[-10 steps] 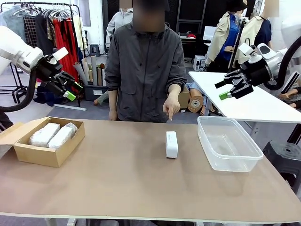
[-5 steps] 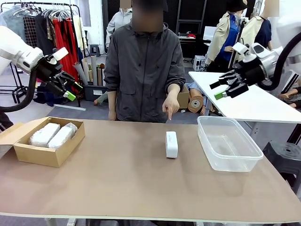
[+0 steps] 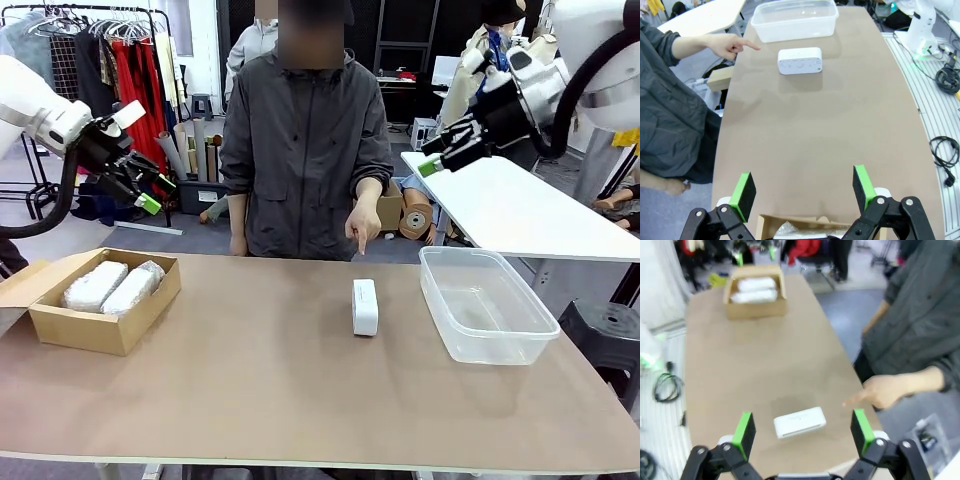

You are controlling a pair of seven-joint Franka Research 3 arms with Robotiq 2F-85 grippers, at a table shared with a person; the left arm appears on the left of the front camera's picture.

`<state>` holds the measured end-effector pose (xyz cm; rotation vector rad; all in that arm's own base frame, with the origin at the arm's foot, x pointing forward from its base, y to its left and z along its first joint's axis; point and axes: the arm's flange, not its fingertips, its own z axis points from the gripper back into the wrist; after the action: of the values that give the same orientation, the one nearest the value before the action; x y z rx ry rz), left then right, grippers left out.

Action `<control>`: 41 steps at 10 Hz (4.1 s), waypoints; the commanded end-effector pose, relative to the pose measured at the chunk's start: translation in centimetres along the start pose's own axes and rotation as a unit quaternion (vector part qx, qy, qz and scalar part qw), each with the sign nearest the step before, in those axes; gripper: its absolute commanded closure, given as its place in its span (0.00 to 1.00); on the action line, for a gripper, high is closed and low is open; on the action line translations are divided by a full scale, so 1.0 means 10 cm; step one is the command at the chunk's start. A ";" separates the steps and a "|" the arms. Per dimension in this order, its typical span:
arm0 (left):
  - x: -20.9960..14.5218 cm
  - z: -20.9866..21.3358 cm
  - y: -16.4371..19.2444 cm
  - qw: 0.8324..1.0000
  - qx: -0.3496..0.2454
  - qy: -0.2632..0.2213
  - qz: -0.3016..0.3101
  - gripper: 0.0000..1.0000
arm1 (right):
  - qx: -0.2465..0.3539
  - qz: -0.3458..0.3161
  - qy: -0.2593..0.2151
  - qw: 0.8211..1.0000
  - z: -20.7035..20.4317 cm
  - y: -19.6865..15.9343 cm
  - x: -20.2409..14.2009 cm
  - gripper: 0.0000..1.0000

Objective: Separate and place wrapped and unwrapped clocks.
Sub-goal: Pick up the Digital clock indicated by the person.

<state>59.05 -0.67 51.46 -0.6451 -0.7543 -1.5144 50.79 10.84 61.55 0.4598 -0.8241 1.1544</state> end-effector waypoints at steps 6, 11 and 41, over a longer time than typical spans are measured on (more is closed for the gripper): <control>0.01 0.01 -0.01 1.000 -0.003 0.001 -0.001 0.00 | -0.056 -0.173 0.239 0.954 -0.81 -0.10 0.16 0.00; 0.01 0.01 -0.01 1.000 -0.003 0.001 -0.001 0.00 | -0.065 -0.163 0.244 0.954 -0.87 -0.06 -0.04 0.00; 0.01 0.01 -0.01 1.000 -0.003 0.001 -0.001 0.00 | -0.242 -0.559 0.288 0.739 -2.94 -0.12 -0.75 0.00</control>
<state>59.08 -0.68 51.42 -0.6459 -0.7535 -1.5145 59.22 25.77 37.38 0.0538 -0.1659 -0.1195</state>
